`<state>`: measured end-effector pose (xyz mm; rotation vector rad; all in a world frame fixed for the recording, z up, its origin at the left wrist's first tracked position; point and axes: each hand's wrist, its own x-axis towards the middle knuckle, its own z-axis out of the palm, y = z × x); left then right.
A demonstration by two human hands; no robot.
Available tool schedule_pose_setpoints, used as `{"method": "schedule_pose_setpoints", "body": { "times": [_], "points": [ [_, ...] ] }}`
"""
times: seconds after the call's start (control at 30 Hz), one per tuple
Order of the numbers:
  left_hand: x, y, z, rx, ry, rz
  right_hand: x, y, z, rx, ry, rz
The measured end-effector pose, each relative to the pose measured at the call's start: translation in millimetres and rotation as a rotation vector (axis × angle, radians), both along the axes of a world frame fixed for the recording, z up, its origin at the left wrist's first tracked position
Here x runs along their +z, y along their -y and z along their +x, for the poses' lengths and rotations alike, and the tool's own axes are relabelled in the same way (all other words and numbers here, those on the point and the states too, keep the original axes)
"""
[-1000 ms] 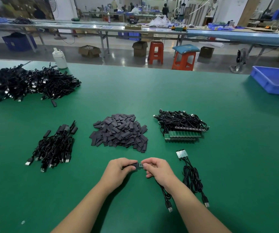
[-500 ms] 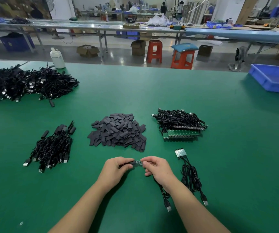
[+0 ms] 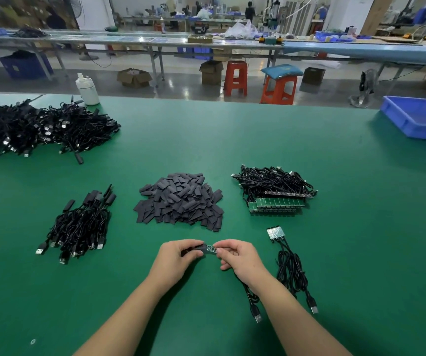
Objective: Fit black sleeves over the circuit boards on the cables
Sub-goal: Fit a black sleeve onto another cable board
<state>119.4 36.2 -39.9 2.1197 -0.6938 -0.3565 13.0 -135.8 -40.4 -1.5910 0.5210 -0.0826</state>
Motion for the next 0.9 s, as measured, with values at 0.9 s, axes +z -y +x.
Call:
{"method": "schedule_pose_setpoints", "body": {
  "times": [0.9],
  "points": [
    [7.8,0.3,3.5,-0.202,0.240,0.121,-3.2,1.2,1.3,-0.029,-0.017,-0.014]
  ]
}}
